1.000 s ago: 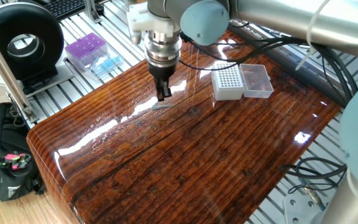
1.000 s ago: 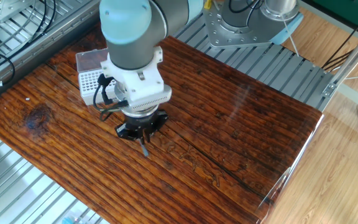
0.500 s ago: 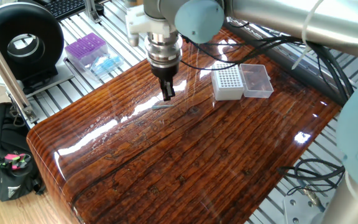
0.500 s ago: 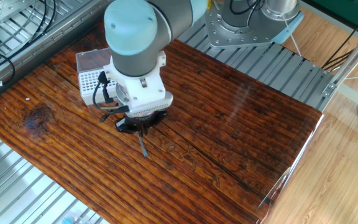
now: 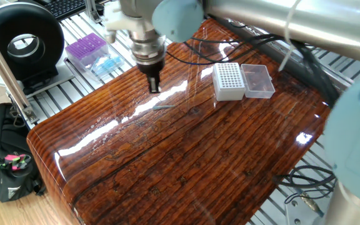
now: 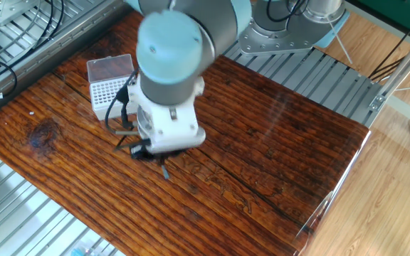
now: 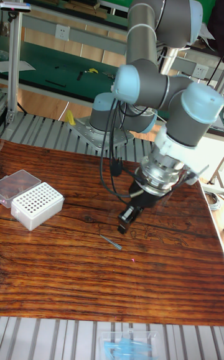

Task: Insert a medium pipette tip into the holder for medium pipette tips

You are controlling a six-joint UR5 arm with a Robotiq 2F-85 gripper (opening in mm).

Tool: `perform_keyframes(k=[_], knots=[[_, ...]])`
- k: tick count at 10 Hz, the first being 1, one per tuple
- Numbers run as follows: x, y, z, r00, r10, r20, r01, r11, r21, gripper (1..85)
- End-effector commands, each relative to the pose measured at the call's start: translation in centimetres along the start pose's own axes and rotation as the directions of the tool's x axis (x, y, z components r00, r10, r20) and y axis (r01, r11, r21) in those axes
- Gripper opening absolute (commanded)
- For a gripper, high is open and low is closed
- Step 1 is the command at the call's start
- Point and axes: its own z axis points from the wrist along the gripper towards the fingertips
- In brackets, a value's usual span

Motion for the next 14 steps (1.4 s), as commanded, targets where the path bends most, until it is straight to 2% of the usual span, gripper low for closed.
perform_keyframes(k=[1,4,5,7,11,14], knots=[[-2.4,-0.5,2.9,0.998,0.035,0.058,-0.033,0.998,-0.044,12.3],[-0.6,-0.7,4.6,0.998,0.026,0.062,-0.021,0.997,-0.070,20.7],[-0.1,0.0,4.9,0.998,0.030,0.064,-0.023,0.994,-0.105,28.0],[0.0,0.7,4.8,0.997,0.010,0.072,0.000,0.992,-0.126,35.0],[-0.4,1.8,5.5,0.997,0.026,0.069,-0.018,0.994,-0.111,37.0],[0.4,2.2,5.3,0.998,0.025,0.059,-0.018,0.994,-0.107,37.0]])
